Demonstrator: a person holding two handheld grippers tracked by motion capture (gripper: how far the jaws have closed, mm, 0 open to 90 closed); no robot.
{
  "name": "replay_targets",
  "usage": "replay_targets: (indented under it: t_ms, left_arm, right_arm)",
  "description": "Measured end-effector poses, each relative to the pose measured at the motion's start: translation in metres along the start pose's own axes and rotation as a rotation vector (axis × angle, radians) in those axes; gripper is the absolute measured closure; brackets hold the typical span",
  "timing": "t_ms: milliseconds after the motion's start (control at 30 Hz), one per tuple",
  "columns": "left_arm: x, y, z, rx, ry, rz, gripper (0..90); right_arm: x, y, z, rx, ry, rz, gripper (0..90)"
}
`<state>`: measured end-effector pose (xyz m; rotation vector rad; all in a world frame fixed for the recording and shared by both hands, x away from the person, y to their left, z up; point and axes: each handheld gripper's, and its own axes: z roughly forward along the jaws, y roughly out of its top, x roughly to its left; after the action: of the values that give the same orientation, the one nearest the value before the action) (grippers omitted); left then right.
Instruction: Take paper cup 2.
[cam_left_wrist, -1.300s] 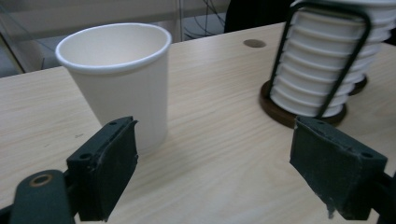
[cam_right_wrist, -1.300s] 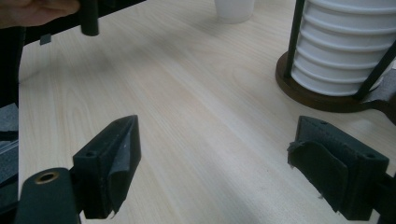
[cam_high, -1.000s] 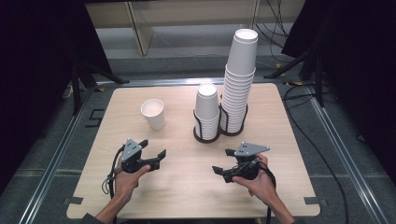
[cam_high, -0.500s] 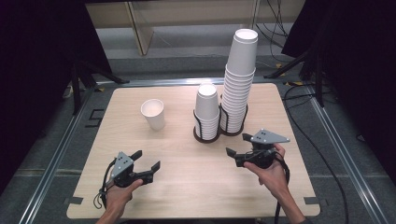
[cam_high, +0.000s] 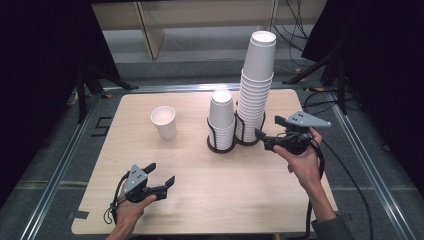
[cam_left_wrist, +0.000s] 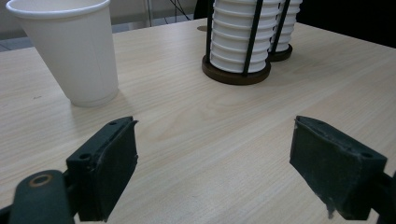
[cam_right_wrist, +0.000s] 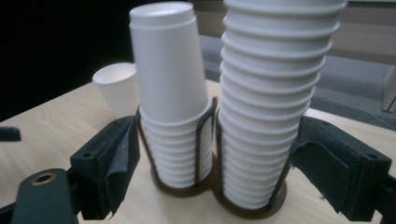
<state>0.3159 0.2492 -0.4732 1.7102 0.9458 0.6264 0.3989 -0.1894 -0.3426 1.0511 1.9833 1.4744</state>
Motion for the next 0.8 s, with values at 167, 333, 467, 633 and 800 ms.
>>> replay_targets:
  t_ms: [167,333,467,633,800]
  left_arm:
    - [0.0,0.0,0.0,0.004,-0.003,0.0,14.2]
    - [0.001,-0.001,0.0,0.004,-0.001,0.003,14.2]
    - [0.001,-0.001,0.001,-0.007,-0.006,0.001,14.2]
    - [0.0,0.0,0.001,0.004,-0.004,0.003,14.2]
    - [-0.001,0.0,0.001,0.005,-0.007,0.004,14.2]
  right_arm:
    - [-0.011,0.023,0.001,-0.039,-0.016,0.0,15.5]
    - [-0.018,0.047,0.0,-0.067,-0.021,0.02,15.5]
    - [-0.022,0.064,0.003,-0.073,-0.042,-0.003,15.4]
    - [-0.026,0.083,0.006,-0.092,-0.036,0.001,15.4]
    - [-0.029,0.105,0.012,-0.102,-0.039,0.001,15.4]
